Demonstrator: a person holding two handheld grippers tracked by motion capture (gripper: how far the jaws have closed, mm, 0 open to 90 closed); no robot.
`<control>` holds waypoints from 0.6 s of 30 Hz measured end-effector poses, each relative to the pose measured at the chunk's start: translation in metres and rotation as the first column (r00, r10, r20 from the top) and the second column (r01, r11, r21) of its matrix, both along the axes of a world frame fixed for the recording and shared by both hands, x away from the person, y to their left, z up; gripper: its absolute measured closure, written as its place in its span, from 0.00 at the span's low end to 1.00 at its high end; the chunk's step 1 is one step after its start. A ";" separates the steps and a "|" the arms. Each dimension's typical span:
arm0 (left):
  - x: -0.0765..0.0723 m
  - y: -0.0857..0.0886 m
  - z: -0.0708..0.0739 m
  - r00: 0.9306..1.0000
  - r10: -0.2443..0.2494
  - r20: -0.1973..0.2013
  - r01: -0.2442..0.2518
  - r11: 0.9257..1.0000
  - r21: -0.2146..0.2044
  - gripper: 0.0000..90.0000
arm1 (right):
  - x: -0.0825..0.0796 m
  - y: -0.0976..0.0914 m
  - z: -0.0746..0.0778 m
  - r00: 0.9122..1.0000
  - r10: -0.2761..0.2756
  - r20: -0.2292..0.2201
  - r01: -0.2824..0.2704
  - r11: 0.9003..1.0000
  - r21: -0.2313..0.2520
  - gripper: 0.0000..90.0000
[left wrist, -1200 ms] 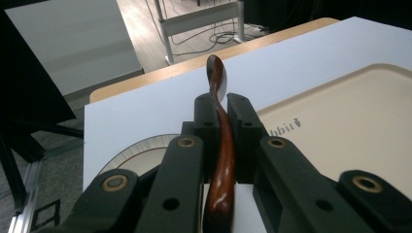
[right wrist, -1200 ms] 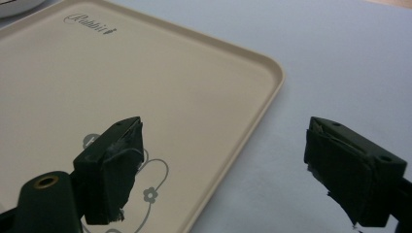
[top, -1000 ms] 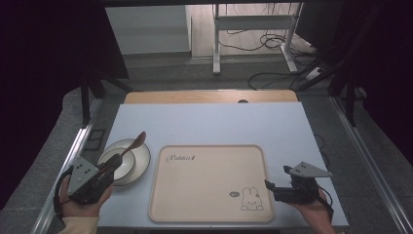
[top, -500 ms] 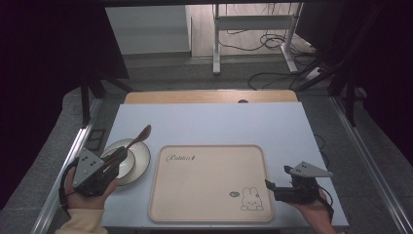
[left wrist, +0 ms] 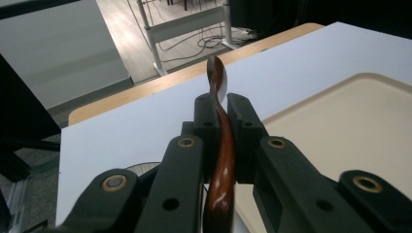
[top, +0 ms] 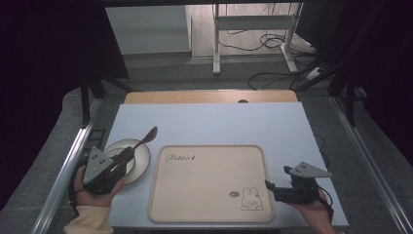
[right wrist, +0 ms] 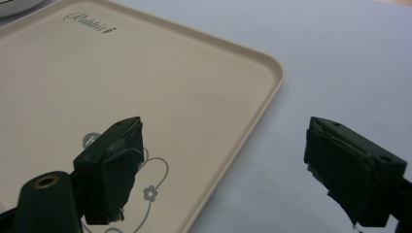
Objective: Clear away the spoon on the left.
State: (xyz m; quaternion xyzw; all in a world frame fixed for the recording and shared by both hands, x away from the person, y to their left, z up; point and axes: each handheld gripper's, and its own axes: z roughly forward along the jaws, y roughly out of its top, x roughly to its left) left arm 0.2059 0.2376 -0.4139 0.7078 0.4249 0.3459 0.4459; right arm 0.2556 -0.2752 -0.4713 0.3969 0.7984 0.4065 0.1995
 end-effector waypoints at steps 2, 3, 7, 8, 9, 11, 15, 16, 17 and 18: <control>0.001 -0.001 -0.001 1.000 -0.003 -0.002 0.003 1.000 0.001 0.94 | 0.000 0.000 0.000 1.000 0.000 0.000 0.000 1.000 0.000 0.16; 0.003 -0.003 -0.003 1.000 -0.007 -0.007 0.008 1.000 0.001 0.94 | 0.000 0.000 0.000 1.000 -0.003 0.000 0.003 1.000 0.000 0.16; 0.007 -0.010 -0.006 1.000 -0.024 -0.018 0.025 1.000 0.011 0.94 | 0.000 -0.001 0.001 1.000 -0.007 0.000 0.007 1.000 0.004 0.16; 0.009 -0.013 -0.008 0.999 -0.030 -0.021 0.030 0.999 0.014 0.94 | 0.000 -0.001 0.001 1.000 -0.007 0.001 0.007 1.000 0.004 0.16; 0.011 -0.015 -0.008 0.999 -0.035 -0.025 0.035 0.999 0.019 0.94 | 0.000 0.000 0.001 1.000 -0.007 0.002 0.007 1.000 0.004 0.16; 0.014 -0.020 -0.009 0.999 -0.045 -0.027 0.045 0.999 0.022 0.94 | 0.000 0.000 0.001 1.000 -0.008 0.001 0.008 1.000 0.005 0.16; 0.022 -0.029 -0.011 0.998 -0.061 -0.033 0.062 0.998 0.033 0.94 | 0.000 -0.001 0.001 1.000 -0.009 0.001 0.009 1.000 0.005 0.16; 0.024 -0.031 -0.012 0.997 -0.064 -0.036 0.065 0.997 0.034 0.94 | 0.000 -0.001 0.001 1.000 -0.010 0.001 0.010 1.000 0.007 0.16; 0.025 -0.032 -0.013 0.997 -0.068 -0.039 0.069 0.997 0.037 0.94 | 0.000 -0.001 0.001 1.000 -0.010 0.003 0.010 1.000 0.006 0.16; 0.026 -0.034 -0.014 0.997 -0.070 -0.044 0.072 0.997 0.039 0.94 | 0.000 -0.001 0.001 1.000 -0.010 0.002 0.010 1.000 0.006 0.16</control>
